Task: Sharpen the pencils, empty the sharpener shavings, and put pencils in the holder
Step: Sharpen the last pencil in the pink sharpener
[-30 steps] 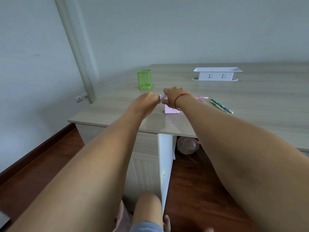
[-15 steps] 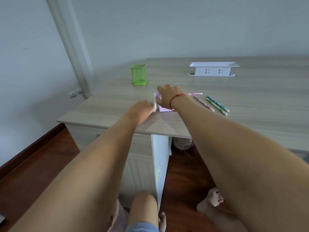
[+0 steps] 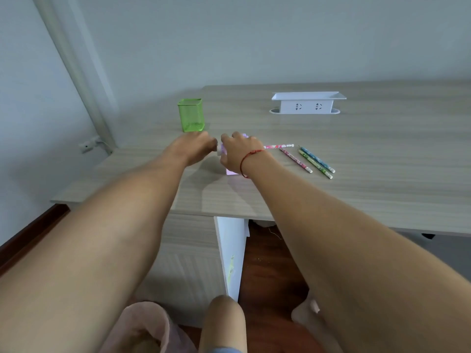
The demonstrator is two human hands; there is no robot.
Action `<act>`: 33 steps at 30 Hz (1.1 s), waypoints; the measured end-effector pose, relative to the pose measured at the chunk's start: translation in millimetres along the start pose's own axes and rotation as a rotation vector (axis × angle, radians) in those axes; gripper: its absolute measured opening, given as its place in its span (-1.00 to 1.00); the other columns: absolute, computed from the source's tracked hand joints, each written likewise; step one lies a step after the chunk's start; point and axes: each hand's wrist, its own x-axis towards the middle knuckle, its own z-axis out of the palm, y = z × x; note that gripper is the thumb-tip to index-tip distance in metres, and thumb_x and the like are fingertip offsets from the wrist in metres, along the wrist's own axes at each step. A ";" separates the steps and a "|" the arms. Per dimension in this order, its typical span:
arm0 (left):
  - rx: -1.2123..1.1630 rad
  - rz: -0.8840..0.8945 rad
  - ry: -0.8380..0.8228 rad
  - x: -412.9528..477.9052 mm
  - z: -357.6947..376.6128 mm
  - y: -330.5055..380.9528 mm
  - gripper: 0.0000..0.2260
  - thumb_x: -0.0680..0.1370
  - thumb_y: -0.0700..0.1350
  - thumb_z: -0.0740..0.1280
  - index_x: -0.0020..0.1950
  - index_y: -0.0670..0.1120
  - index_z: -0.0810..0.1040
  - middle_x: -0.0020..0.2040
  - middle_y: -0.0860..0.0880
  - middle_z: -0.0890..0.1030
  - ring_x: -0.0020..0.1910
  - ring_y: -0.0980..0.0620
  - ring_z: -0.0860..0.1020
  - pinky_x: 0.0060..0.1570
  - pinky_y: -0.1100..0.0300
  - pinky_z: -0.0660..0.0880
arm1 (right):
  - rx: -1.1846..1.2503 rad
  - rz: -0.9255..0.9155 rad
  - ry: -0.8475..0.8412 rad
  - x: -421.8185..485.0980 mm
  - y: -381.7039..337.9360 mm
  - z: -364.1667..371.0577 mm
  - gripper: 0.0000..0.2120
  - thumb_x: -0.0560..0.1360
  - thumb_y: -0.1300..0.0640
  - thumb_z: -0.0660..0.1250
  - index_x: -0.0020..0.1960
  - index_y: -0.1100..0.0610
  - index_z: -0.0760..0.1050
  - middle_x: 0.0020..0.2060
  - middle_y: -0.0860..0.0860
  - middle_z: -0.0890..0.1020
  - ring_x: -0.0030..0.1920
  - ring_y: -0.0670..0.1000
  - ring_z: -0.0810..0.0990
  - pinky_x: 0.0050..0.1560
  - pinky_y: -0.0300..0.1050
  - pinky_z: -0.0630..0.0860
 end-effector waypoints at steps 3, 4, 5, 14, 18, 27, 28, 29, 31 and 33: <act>0.070 0.030 0.082 5.9 -10.9 -3.8 -0.81 0.60 -0.20 0.16 0.07 -0.16 0.55 -0.05 -0.25 0.60 -0.06 -0.24 0.59 -0.30 0.09 0.33 | 0.006 0.037 -0.045 4.4 -3.2 -2.0 -0.62 0.59 0.04 0.11 0.37 0.13 0.33 0.31 0.14 0.43 0.32 0.24 0.43 0.30 0.11 0.41; 0.095 0.038 0.105 6.9 -16.7 -5.2 -0.81 0.62 -0.18 0.15 0.07 -0.17 0.55 -0.05 -0.26 0.60 -0.05 -0.25 0.59 -0.30 0.10 0.32 | 0.009 0.051 -0.054 5.8 -3.0 -3.9 -0.61 0.59 0.06 0.13 0.38 0.13 0.32 0.32 0.14 0.43 0.33 0.24 0.42 0.30 0.12 0.41; 0.102 0.039 0.118 6.8 -21.2 -6.2 -0.80 0.63 -0.16 0.14 0.07 -0.18 0.54 -0.04 -0.27 0.60 -0.04 -0.26 0.60 -0.29 0.11 0.31 | 0.012 0.061 -0.063 7.0 -2.6 -5.8 -0.61 0.58 0.07 0.15 0.38 0.13 0.32 0.32 0.14 0.43 0.34 0.23 0.42 0.30 0.12 0.41; -0.057 -0.054 0.197 -17.3 -26.4 5.7 -0.75 0.64 -0.12 0.11 -0.01 -0.22 0.52 -0.09 -0.31 0.58 -0.09 -0.30 0.58 -0.29 0.03 0.31 | -0.034 0.071 -0.067 0.4 -8.4 -15.9 -0.63 0.58 0.11 0.13 0.38 0.12 0.35 0.31 0.16 0.46 0.30 0.24 0.47 0.28 0.13 0.45; -0.111 -0.054 0.211 -32.9 -18.9 14.5 -0.84 0.61 -0.19 0.15 -0.04 -0.21 0.50 -0.14 -0.28 0.57 -0.14 -0.29 0.58 -0.32 0.01 0.34 | -0.039 0.067 -0.057 -2.3 -8.8 -15.8 -0.64 0.60 0.06 0.10 0.35 0.13 0.36 0.30 0.17 0.46 0.29 0.25 0.47 0.27 0.13 0.46; -0.085 -0.055 0.123 -61.2 -14.9 38.2 -0.82 0.61 -0.21 0.14 0.11 -0.22 0.49 -0.10 -0.31 0.56 -0.11 -0.33 0.55 -0.29 0.06 0.25 | -0.039 -0.009 -0.056 -1.3 -2.5 -15.7 -0.63 0.60 0.01 0.05 0.27 0.18 0.41 0.24 0.22 0.50 0.24 0.27 0.50 0.18 0.04 0.45; -0.085 -0.056 0.103 -60.7 -16.8 37.9 -0.81 0.62 -0.20 0.13 0.11 -0.23 0.50 -0.09 -0.31 0.55 -0.10 -0.33 0.54 -0.29 0.07 0.24 | -0.042 -0.021 -0.057 -0.7 -1.7 -15.8 -0.64 0.59 0.01 0.05 0.25 0.18 0.42 0.23 0.22 0.51 0.23 0.27 0.50 0.16 0.04 0.45; -0.096 -0.058 0.089 -60.7 -18.2 37.2 -0.81 0.62 -0.20 0.13 0.09 -0.23 0.51 -0.10 -0.31 0.55 -0.11 -0.32 0.54 -0.28 0.08 0.24 | -0.044 -0.030 -0.058 -0.5 -1.0 -16.0 -0.65 0.59 0.02 0.06 0.24 0.18 0.43 0.22 0.22 0.52 0.23 0.27 0.50 0.16 0.03 0.45; -0.101 -0.058 0.055 -61.2 -16.4 37.2 -0.82 0.59 -0.24 0.14 0.04 -0.23 0.52 -0.11 -0.28 0.55 -0.10 -0.29 0.56 -0.27 0.10 0.26 | -0.042 -0.041 -0.057 -0.9 0.1 -16.0 -0.65 0.58 0.02 0.07 0.23 0.18 0.43 0.21 0.21 0.52 0.22 0.26 0.51 0.15 0.03 0.45; -0.064 -0.037 -0.011 -59.8 -6.8 41.5 -0.82 0.57 -0.27 0.15 0.03 -0.22 0.54 -0.05 -0.26 0.58 -0.04 -0.26 0.57 -0.19 0.07 0.36 | -0.040 -0.051 -0.052 -2.0 0.9 -15.8 -0.66 0.58 0.02 0.07 0.23 0.17 0.43 0.21 0.21 0.52 0.21 0.25 0.51 0.15 0.02 0.44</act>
